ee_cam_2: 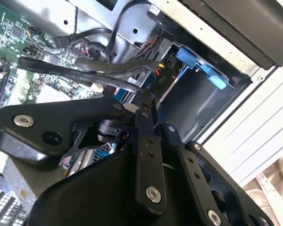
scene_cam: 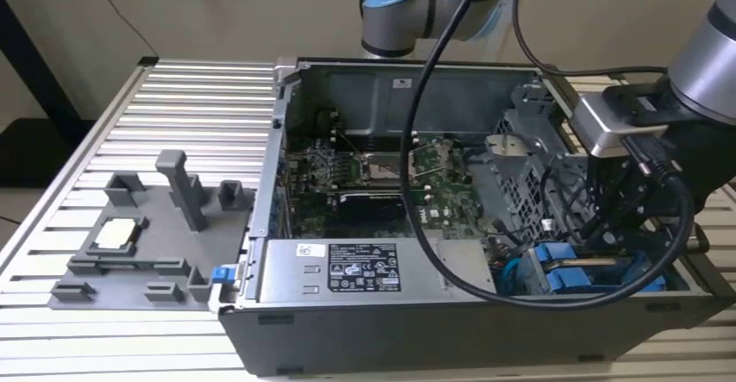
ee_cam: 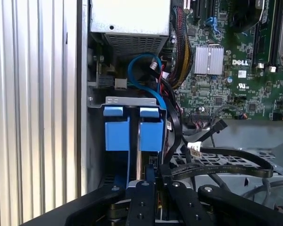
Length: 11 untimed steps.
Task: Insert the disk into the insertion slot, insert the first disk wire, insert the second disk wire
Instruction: 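Insert the second disk wire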
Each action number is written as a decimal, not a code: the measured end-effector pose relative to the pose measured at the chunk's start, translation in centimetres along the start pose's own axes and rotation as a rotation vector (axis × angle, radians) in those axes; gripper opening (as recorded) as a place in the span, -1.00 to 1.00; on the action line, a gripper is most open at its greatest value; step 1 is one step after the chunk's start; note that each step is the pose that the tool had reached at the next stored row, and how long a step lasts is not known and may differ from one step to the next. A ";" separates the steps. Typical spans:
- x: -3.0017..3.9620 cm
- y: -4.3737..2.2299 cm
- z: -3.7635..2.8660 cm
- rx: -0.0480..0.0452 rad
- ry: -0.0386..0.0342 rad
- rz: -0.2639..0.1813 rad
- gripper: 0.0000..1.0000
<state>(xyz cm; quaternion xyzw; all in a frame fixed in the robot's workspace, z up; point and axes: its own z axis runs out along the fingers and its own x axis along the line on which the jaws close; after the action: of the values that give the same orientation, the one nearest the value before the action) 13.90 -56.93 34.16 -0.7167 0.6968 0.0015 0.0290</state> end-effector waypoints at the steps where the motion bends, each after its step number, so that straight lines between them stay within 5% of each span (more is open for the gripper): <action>1: 0.00 -0.01 0.07 0.0000 -0.0003 0.001 -0.68; 11: 0.03 -0.01 0.52 -0.0001 0.0008 0.009 -0.68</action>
<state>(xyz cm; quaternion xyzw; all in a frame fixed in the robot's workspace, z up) 13.94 -56.94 33.64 -0.7136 0.7000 0.0014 0.0287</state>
